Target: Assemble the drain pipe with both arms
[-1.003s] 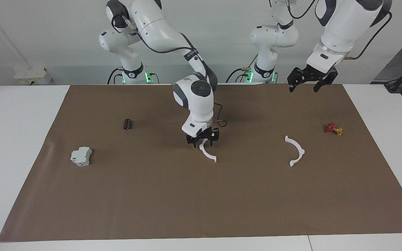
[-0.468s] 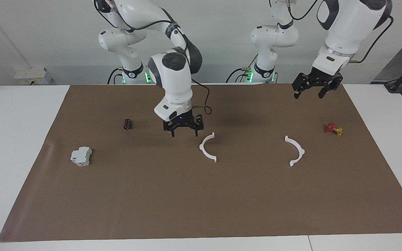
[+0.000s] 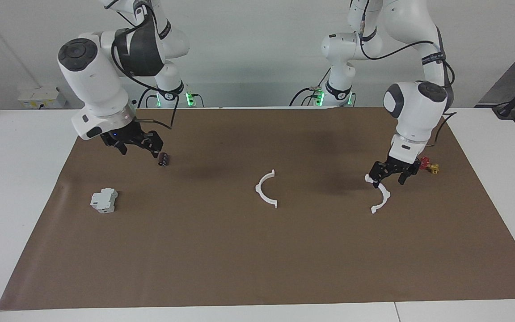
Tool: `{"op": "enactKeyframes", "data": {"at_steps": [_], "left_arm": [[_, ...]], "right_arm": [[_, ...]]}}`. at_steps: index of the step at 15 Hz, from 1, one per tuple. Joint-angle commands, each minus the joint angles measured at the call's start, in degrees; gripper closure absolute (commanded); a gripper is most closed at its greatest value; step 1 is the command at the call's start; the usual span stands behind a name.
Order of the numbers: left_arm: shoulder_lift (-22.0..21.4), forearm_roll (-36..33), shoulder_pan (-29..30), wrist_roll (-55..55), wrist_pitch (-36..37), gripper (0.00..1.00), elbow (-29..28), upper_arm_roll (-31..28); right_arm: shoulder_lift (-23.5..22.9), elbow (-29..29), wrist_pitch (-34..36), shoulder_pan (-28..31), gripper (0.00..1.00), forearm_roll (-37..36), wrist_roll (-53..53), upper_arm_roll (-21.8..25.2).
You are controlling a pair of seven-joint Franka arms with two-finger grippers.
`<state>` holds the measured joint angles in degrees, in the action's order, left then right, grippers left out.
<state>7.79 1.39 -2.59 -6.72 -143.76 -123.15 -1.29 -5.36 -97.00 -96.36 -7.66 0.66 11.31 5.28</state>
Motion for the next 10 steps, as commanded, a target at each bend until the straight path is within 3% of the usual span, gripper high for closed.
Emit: {"op": "enactKeyframes", "data": {"at_steps": [1, 4, 10], "left_arm": [[1.08, -0.77, 2.58, -0.31, -1.87, 0.00, -1.12, 0.59], [1.08, -0.77, 1.71, -0.31, -2.13, 0.00, -2.09, 0.67], [2.49, -0.77, -0.23, 0.48, -5.83, 0.00, -5.43, 0.59]], "right_arm": [[1.67, -2.06, 2.22, 4.21, 0.00, -0.57, -5.05, -0.80], [2.72, -2.50, 2.58, 8.09, 0.00, -0.74, -10.76, -0.80], [6.59, 1.80, 4.33, 7.66, 0.00, -3.29, -11.39, -1.59]]}}
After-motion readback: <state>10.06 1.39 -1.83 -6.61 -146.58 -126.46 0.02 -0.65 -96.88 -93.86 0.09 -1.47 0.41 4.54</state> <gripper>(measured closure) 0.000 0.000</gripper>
